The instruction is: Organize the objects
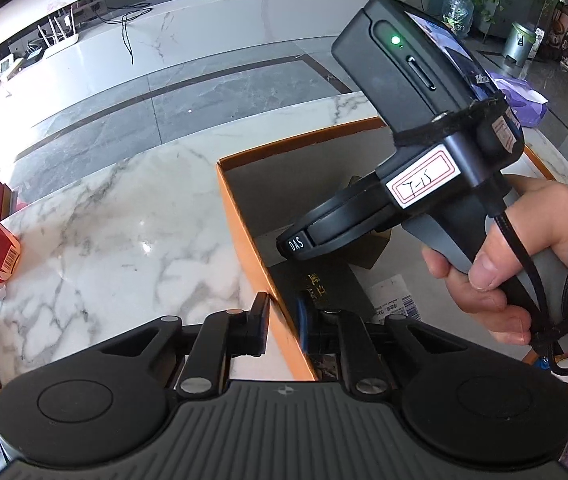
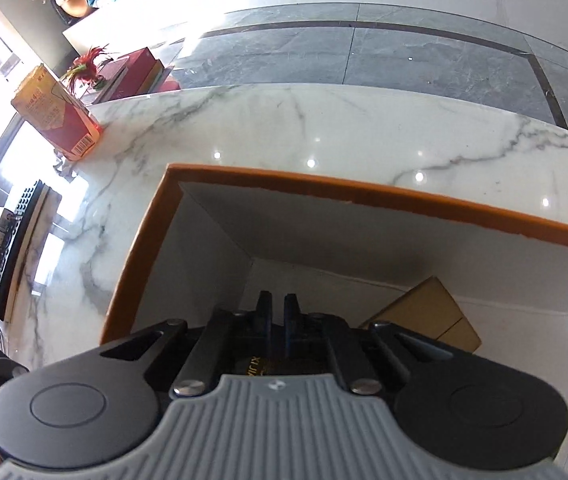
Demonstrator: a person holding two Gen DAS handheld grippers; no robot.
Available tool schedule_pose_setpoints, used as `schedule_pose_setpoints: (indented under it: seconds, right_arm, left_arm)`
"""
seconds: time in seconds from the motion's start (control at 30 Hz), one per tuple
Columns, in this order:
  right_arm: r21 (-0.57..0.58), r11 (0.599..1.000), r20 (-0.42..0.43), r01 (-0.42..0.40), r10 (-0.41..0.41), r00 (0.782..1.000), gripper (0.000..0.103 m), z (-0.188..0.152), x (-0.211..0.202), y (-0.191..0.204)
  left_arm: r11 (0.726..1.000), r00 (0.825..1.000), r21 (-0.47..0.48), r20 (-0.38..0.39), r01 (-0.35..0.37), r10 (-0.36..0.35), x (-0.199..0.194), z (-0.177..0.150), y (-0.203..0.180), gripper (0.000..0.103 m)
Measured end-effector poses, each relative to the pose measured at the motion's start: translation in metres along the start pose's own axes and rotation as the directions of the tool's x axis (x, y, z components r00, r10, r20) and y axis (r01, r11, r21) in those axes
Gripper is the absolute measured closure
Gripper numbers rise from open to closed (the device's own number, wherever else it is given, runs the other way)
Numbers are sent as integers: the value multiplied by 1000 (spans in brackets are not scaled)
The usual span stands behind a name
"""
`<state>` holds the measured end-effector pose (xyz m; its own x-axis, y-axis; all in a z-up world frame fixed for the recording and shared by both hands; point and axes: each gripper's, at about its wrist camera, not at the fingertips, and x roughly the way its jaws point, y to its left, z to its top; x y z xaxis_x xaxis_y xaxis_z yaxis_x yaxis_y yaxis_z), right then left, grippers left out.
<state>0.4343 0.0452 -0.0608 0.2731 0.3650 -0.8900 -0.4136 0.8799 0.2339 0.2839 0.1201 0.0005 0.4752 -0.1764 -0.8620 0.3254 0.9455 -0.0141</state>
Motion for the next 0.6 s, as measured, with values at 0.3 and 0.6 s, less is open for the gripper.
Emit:
schedule_pose_setpoints:
  seconds: [0.3, 0.6]
  right_arm:
    - [-20, 999, 22, -47, 48, 999, 95, 3, -21, -8]
    - [-58, 998, 43, -5, 7, 999, 92, -28, -83, -41]
  left_arm:
    - [1000, 1000, -13, 4, 4, -4, -3, -2, -1, 86]
    - [1000, 1000, -19, 10, 9, -9, -3, -3, 2, 85]
